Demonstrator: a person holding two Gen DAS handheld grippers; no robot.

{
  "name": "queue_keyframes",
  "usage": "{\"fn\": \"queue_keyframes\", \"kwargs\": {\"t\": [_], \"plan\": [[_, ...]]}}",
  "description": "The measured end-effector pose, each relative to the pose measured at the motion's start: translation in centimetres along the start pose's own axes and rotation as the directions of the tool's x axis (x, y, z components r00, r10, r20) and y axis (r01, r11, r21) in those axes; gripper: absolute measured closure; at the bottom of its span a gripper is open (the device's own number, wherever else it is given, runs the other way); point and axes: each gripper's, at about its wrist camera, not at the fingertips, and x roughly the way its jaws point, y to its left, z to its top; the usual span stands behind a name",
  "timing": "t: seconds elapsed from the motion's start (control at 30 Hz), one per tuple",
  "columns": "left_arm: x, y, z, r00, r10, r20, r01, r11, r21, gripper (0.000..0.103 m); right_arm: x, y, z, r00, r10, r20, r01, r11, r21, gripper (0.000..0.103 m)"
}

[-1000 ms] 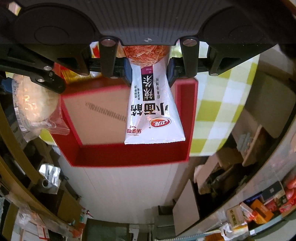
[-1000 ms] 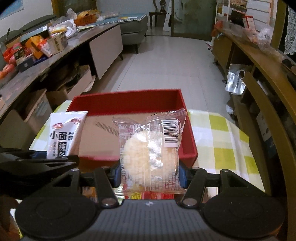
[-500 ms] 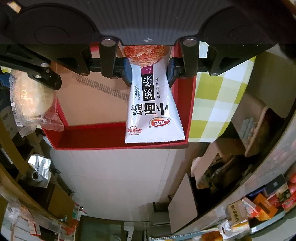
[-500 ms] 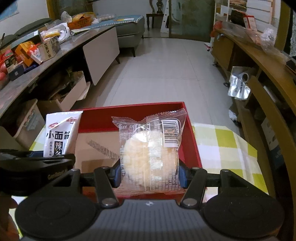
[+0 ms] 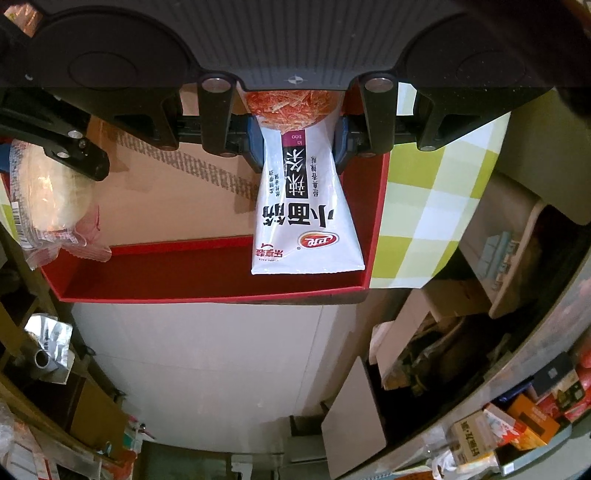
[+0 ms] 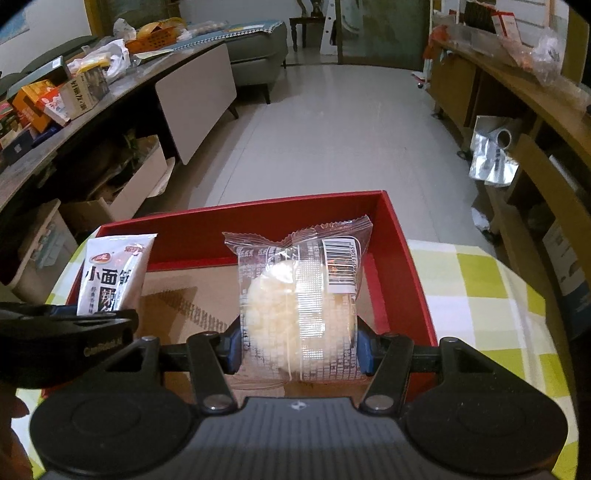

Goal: Organize snacks
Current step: 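Lower both snacks into the red box and open both tools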

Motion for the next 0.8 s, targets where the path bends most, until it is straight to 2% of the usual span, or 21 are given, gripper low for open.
{"fn": "queue_keyframes", "kwargs": {"t": [0.23,0.4,0.47,0.5,0.8], "plan": [[1.3,-0.2,-0.1,1.000,0.010,-0.028,-0.010,1.000,0.013,0.056,1.8,0.3,-0.3,0.999,-0.021,-0.031,0.021,1.000,-0.018,0.041],[1.3,-0.5,-0.2,0.999,0.036,-0.024,-0.035,0.999,0.031,0.046,2.1,0.2,-0.3,0.997,-0.061,-0.045,0.060,0.998,-0.029,0.040],[1.1,-0.6,-0.3,0.999,0.044,-0.011,-0.044,0.998,0.040,0.033,2.1,0.1,-0.3,0.997,-0.060,-0.049,0.059,0.998,-0.031,0.040],[1.0,-0.7,-0.3,0.999,0.048,-0.007,-0.047,0.998,0.040,0.031,2.0,0.1,-0.3,0.997,-0.061,-0.048,0.059,0.998,-0.030,0.040],[0.4,-0.5,-0.2,0.999,0.042,0.003,-0.042,0.998,0.040,0.024,0.6,0.2,0.2,0.999,-0.047,0.010,0.047,0.999,-0.010,0.035]]}}
